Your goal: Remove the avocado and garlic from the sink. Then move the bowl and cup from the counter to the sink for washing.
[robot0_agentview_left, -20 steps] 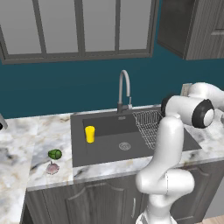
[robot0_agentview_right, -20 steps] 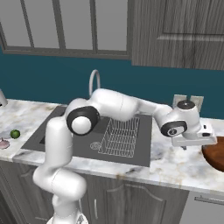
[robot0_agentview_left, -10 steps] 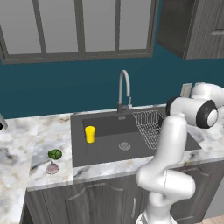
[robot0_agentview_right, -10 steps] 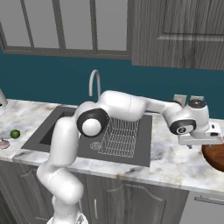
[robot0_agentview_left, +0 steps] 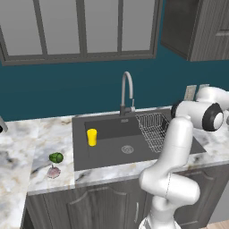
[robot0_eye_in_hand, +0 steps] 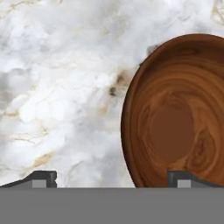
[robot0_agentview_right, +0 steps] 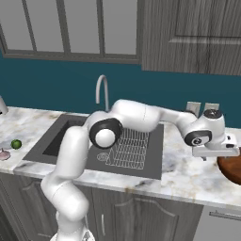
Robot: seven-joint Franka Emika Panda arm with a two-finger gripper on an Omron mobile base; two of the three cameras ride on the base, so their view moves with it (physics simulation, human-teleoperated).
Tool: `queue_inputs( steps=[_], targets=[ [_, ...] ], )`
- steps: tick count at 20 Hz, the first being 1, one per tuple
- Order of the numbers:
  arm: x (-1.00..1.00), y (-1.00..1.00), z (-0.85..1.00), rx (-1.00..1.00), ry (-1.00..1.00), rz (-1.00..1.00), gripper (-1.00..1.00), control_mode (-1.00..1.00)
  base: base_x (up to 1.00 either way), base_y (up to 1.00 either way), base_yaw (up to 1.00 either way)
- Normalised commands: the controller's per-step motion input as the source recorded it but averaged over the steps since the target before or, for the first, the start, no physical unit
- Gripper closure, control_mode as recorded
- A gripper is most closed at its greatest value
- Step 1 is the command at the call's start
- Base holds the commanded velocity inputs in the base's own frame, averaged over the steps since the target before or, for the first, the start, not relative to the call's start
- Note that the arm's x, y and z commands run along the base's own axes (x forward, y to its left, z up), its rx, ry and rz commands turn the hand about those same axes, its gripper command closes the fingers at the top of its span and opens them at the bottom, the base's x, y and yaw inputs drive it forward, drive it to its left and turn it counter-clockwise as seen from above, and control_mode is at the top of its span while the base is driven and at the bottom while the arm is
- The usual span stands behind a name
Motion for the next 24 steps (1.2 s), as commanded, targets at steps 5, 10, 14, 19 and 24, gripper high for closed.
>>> queue_inputs(
  steps=[5, 10, 14, 19, 24],
  targets=[
    [0.22, -0.16, -0.19, -0.03, 0.02, 0.0, -1.0, -1.0, 0.0, 0.0, 0.0],
    [0.15, -0.24, -0.09, -0.02, 0.0, 0.0, -1.0, -1.0, 0.0, 0.0, 0.0],
    [0.12, -0.25, -0.06, 0.0, 0.0, 0.0, -1.0, -1.0, 0.0, 0.0, 0.0],
    [0.11, -0.17, -0.1, 0.0, 0.0, 0.0, -1.0, -1.0, 0.0, 0.0, 0.0],
    [0.02, -0.06, -0.07, 0.0, 0.0, 0.0, 1.0, -1.0, 0.0, 0.0, 0.0]
  ],
)
